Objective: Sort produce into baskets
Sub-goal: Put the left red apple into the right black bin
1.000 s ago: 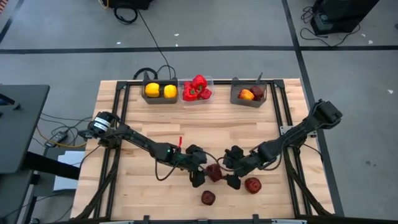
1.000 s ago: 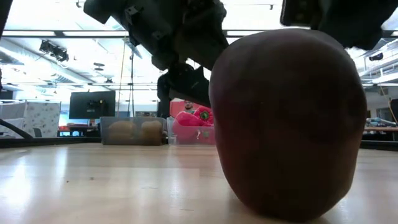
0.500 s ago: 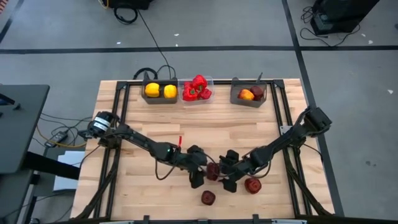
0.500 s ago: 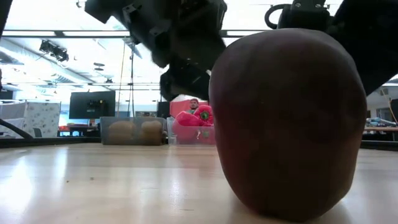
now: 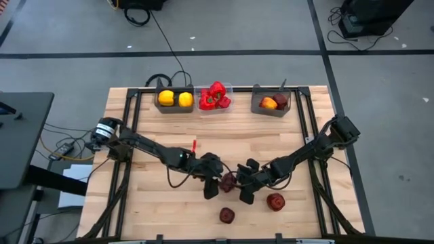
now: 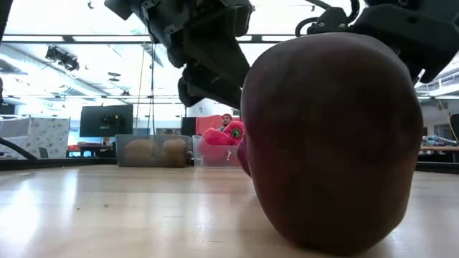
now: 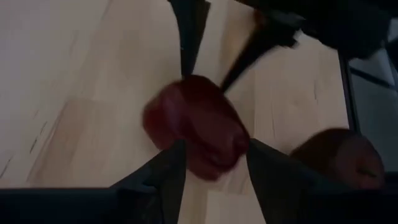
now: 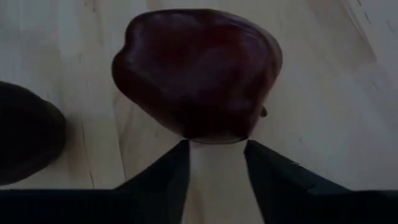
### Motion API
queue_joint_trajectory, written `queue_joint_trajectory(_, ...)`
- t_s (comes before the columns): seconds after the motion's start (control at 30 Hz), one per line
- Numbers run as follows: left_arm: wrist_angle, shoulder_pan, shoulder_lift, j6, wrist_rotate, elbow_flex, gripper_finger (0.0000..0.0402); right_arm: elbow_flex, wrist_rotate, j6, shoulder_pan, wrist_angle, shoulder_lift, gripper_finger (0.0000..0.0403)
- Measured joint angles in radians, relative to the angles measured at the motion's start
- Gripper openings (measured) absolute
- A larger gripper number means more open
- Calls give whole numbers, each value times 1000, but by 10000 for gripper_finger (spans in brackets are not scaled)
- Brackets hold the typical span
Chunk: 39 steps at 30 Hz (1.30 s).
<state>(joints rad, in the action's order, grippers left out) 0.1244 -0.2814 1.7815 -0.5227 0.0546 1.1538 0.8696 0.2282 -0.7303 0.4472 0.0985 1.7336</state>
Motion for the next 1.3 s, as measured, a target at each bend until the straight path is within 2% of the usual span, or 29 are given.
queue_joint_trajectory(0.13,59,13,-12,25,-28,1,168,0,-37,-35,-12,11,0,119)
queue_joint_trajectory(0.27,113,16,-4,25,-71,0,167,0,-59,31,-13,27,-7,120)
queue_joint_trajectory(0.33,127,13,-2,27,-80,0,167,4,-93,121,-12,64,-21,135)
queue_joint_trajectory(0.5,59,13,31,50,-82,0,167,107,-100,375,-9,335,-28,202)
queue_joint_trajectory(0.6,35,14,65,76,-118,0,167,151,-68,531,-3,369,-28,259)
queue_joint_trajectory(0.8,-133,13,126,81,-163,0,167,179,17,803,3,324,-27,383)
queue_joint_trajectory(0.87,-178,14,135,105,-156,-1,167,179,37,833,3,313,-20,393)
queue_joint_trajectory(1.03,-239,30,144,128,-136,0,167,179,38,922,3,321,-12,380)
queue_joint_trajectory(1.3,-238,76,146,175,-133,0,167,178,-28,1033,-10,321,-11,398)
